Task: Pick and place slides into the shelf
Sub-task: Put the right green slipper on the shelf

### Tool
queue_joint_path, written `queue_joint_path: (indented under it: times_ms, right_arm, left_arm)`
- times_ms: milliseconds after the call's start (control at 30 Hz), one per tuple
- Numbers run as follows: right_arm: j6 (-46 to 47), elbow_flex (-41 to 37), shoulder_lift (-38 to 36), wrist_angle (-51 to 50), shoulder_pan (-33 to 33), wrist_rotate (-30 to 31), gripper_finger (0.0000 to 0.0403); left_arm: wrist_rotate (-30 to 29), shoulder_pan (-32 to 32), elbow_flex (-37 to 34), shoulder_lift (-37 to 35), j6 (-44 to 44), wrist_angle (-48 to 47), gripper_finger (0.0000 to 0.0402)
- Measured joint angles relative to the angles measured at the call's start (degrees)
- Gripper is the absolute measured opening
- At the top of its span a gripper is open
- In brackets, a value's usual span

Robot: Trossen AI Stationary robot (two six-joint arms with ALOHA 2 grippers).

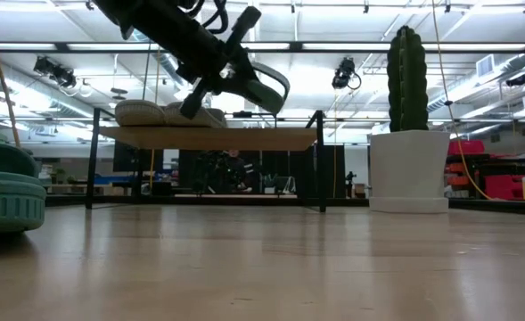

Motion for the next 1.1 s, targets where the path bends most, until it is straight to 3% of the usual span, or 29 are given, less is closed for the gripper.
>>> queue_joint_path:
  times_ms: [500,1100]
  right_arm:
    - [0.0,0.0,0.0,1.5,0.0,0.0,0.0201]
    - [0.5,0.0,0.0,1.7,-0.4,0.0,0.0201]
  left_arm:
    - [0.6,-0.3,0.0,0.0,-3.3,-6.2,0.0052]
    - [0.9,0.7,0.1,0.0,-1.4,-8.9,0.0045]
